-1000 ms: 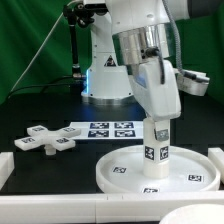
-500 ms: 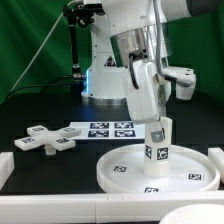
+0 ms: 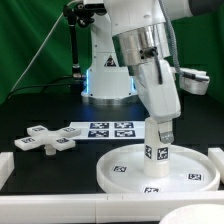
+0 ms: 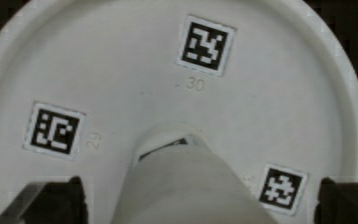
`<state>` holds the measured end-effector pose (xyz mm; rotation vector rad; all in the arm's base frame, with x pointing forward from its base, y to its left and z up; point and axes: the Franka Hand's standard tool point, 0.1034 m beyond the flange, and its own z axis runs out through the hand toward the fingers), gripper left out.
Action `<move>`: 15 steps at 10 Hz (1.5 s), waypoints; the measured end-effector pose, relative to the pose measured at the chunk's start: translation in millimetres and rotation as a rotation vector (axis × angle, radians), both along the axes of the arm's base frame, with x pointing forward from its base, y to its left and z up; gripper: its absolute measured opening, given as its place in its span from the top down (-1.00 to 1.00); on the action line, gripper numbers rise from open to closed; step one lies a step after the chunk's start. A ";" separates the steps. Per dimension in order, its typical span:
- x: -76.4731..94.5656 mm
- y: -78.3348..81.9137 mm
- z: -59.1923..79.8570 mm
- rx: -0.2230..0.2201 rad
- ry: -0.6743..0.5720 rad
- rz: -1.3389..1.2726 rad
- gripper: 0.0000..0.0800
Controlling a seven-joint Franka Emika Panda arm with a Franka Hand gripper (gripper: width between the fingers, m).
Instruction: Assemble round table
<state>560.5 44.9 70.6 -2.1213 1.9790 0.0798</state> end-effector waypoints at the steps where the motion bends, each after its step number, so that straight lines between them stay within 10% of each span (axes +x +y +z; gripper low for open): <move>1: 0.0 0.0 0.0 -0.008 -0.014 0.065 -0.62; 15: 5.6 4.0 6.4 -0.240 -0.169 1.534 -0.62</move>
Offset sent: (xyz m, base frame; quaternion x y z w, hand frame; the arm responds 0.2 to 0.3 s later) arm 0.0066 -0.0121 0.0035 -0.0467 0.0331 -0.3494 0.9352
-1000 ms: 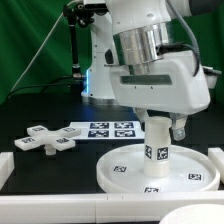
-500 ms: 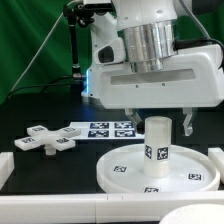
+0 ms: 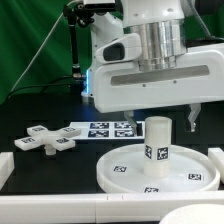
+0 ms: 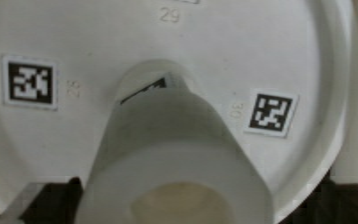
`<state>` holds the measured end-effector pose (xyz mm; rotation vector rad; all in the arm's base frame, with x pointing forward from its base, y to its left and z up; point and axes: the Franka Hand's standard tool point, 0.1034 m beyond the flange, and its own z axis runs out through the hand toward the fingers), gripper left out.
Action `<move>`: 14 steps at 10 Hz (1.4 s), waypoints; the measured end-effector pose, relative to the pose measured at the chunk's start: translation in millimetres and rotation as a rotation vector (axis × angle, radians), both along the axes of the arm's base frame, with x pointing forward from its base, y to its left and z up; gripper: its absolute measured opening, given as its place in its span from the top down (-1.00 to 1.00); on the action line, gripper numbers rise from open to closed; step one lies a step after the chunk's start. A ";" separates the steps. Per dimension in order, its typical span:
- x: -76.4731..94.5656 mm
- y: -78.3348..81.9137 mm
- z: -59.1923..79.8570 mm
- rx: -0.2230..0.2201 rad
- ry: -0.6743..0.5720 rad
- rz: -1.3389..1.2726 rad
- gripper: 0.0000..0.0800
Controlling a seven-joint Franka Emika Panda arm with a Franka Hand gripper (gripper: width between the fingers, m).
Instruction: Assemble round table
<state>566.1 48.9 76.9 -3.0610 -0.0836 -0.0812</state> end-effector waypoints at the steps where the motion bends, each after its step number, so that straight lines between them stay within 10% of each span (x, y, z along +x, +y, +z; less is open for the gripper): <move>1: 0.2 -3.1 -0.1 -0.003 -0.004 0.052 -0.62; 14: -1.6 -2.2 -0.9 -0.091 -0.014 1.081 -0.62</move>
Offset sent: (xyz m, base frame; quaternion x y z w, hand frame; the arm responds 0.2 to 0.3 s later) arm 0.0000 0.0000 0.0000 0.0000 0.0000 -0.1938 0.9810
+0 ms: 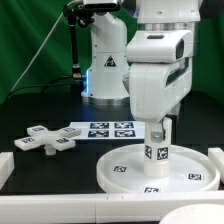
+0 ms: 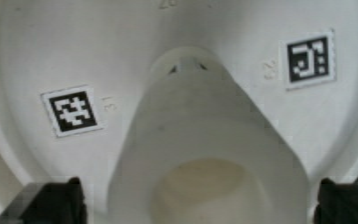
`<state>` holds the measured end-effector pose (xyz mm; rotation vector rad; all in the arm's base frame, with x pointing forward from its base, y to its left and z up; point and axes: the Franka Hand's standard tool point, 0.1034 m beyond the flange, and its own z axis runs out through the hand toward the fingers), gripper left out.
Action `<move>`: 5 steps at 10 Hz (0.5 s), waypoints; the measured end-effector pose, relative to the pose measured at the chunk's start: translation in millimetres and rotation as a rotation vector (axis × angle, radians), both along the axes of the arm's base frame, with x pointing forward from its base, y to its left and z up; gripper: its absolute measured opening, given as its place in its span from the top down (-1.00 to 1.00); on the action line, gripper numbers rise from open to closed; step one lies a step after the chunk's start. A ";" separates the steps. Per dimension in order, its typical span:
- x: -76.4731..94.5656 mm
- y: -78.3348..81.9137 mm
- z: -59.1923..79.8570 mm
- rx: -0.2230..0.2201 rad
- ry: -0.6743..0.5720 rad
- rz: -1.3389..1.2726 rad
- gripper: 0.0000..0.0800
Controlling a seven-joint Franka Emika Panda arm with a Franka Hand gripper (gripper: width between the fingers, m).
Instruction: Assemble round table
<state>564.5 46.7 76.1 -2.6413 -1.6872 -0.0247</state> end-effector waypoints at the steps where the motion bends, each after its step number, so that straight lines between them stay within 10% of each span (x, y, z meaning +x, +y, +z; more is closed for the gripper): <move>1: 0.2 -3.0 0.0 -0.008 -0.001 0.087 -0.62; 5: 0.2 -7.3 -0.4 -0.010 -0.002 0.161 -0.51</move>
Offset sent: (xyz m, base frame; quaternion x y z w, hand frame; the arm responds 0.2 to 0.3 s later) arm -0.0029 0.0016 0.0004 0.0097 0.0130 -0.1170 0.9930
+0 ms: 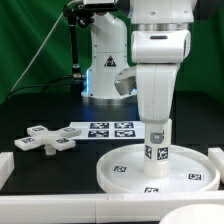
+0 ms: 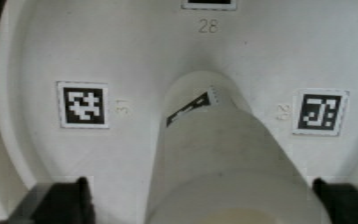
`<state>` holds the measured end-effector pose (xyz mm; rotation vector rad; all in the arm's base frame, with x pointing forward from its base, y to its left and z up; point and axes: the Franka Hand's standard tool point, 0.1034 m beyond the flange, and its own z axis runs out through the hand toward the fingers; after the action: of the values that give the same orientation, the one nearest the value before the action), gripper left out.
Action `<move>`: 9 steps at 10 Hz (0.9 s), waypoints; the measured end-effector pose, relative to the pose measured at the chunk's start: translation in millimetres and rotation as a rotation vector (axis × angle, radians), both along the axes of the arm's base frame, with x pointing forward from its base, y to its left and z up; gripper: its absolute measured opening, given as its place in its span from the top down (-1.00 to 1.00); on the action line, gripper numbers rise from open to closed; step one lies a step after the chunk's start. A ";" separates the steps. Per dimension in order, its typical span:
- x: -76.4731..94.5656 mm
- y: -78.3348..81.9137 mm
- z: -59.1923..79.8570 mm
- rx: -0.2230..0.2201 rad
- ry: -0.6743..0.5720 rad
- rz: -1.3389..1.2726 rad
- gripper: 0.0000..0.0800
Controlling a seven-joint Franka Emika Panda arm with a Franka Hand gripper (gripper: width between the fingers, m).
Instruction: Assemble round table
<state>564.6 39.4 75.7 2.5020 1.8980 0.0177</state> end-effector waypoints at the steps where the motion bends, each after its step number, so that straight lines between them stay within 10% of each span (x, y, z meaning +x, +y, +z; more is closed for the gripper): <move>1: 0.0 -0.2 -0.1 0.000 0.000 0.000 -0.06; 9: -0.4 0.9 -0.2 0.005 0.005 -0.378 -0.02</move>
Offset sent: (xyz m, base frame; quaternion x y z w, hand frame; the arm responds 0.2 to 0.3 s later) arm 0.0000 0.0000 0.0000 0.0000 0.0000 0.0650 0.9979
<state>564.2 40.3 75.5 2.8189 1.3959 0.0150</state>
